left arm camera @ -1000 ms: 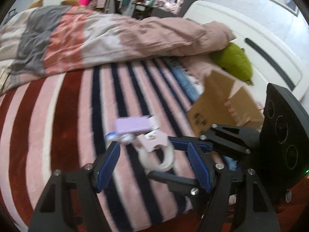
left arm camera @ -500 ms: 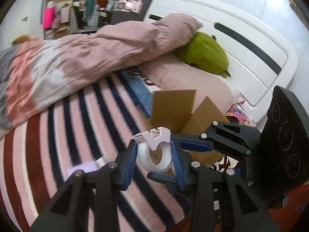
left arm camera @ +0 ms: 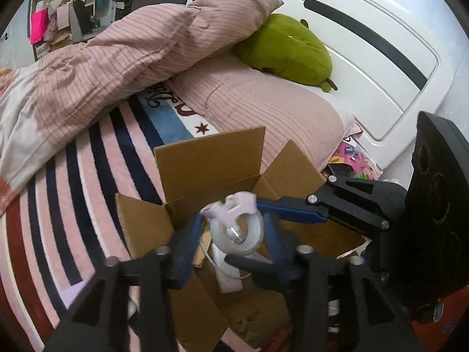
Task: Organize rigid objects
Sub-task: 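Carry the tape roll into the box and open the right gripper, then grasp the white contact lens case with blue cap using the right gripper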
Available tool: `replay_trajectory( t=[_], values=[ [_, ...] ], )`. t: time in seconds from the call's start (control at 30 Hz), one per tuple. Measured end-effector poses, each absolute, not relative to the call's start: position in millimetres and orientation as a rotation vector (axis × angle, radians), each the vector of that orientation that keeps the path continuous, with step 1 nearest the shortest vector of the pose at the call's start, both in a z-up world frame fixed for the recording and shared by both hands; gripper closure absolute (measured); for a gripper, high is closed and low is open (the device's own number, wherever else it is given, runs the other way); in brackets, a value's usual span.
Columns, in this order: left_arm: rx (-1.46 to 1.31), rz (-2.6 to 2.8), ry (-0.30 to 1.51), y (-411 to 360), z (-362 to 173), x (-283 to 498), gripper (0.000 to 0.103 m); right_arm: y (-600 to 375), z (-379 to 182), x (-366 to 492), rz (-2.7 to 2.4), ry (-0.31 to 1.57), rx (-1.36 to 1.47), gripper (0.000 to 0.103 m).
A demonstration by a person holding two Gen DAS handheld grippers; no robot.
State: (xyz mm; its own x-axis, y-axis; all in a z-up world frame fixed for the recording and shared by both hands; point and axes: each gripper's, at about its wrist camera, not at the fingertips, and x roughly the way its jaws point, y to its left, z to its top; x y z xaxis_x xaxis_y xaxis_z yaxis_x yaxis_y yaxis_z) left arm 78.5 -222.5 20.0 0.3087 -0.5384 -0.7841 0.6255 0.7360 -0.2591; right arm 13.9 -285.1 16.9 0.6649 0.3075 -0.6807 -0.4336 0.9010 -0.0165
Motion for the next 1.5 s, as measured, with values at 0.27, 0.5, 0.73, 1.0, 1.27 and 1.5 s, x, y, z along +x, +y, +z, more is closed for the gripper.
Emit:
replay_trajectory(
  t=[0.27, 0.5, 0.73, 1.0, 1.27, 1.5],
  values=[
    [0.100, -0.690, 0.921, -183, 36, 67, 0.034, -282, 16, 16, 0.399, 0.768, -0.176, 0.055],
    [0.080, -0.543, 0.827, -109, 55, 44, 0.031, -239, 27, 14, 0.469, 0.743, -0.203, 0.054],
    [-0.007, -0.331, 0.819, -1, 42, 20, 0.025, -162, 28, 16, 0.630, 0.703, -0.217, 0.054],
    [-0.086, -0.156, 0.875, 84, -10, 4, 0.025, -78, -35, 36, 0.760, 0.858, -0.267, 0.054],
    [-0.139, -0.142, 0.937, 110, -53, 10, 0.025, -44, -112, 79, 0.683, 0.940, -0.337, 0.054],
    [-0.144, -0.148, 0.960, 113, -66, 19, 0.025, -34, -118, 75, 0.861, 1.003, -0.281, 0.054]
  ],
)
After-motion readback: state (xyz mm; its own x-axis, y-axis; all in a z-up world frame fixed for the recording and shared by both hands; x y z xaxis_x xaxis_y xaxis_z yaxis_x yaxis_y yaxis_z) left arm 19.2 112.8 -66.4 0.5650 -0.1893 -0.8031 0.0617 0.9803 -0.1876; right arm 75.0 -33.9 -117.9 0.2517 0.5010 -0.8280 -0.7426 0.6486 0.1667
